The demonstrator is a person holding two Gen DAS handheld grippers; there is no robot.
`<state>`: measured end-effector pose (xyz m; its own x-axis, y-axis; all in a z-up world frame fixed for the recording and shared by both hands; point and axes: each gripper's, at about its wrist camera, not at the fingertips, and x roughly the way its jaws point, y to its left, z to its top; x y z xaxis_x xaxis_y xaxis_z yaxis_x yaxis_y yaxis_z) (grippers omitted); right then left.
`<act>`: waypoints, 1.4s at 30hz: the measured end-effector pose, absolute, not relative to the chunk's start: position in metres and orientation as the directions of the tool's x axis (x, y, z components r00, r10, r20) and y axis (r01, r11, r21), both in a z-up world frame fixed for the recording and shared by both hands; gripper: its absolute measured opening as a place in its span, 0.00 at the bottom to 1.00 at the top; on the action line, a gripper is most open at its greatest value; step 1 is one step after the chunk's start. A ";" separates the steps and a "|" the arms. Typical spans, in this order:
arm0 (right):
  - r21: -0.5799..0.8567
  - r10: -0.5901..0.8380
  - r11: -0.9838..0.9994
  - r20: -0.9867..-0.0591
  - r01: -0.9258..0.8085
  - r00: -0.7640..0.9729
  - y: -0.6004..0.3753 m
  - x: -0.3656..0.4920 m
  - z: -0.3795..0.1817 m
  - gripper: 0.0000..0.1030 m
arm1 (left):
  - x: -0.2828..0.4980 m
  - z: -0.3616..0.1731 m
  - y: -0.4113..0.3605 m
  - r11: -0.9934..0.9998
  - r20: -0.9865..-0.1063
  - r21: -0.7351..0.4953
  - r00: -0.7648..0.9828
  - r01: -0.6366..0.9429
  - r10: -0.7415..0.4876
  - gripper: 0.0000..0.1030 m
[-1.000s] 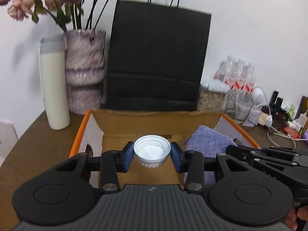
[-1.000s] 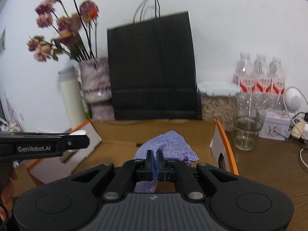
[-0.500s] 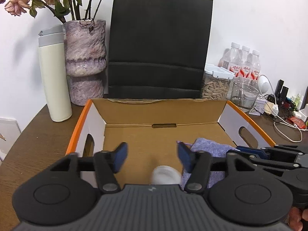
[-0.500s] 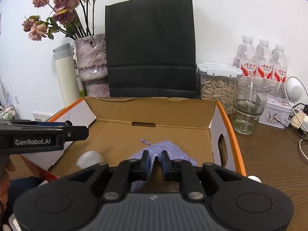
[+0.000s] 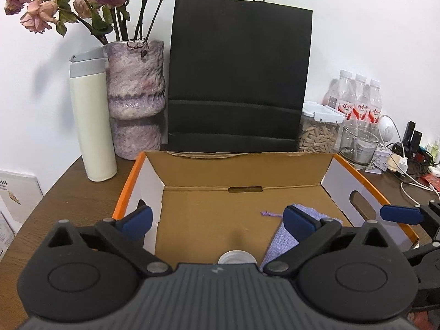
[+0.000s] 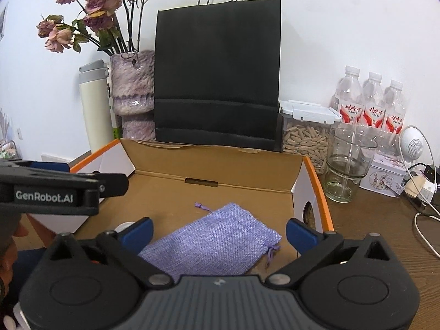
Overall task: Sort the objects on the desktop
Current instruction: 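Carry the purple pouch into the box and open the right gripper, then lower the white cap into the box and open the left gripper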
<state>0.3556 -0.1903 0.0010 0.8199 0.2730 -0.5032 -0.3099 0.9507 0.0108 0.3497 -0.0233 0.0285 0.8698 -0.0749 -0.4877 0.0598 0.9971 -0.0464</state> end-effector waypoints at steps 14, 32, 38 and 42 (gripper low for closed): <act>-0.026 0.263 0.952 -0.443 -0.306 0.857 -0.192 0.325 0.014 1.00 | 0.324 0.048 -0.019 0.998 -0.417 -0.054 0.907 0.034 -0.053 1.00; -0.006 0.265 0.957 -0.389 -0.290 0.882 -0.210 0.221 0.031 1.00 | 0.197 0.072 -0.012 0.997 -0.300 -0.041 0.952 0.058 -0.068 1.00; 0.004 0.276 0.955 -0.379 -0.297 0.883 -0.215 0.178 0.029 1.00 | 0.149 0.064 -0.005 0.996 -0.293 -0.050 0.952 0.072 -0.083 1.00; 0.010 0.278 0.955 -0.389 -0.298 0.878 -0.221 0.153 0.022 1.00 | 0.127 0.053 -0.003 0.996 -0.323 -0.035 0.943 0.078 -0.085 1.00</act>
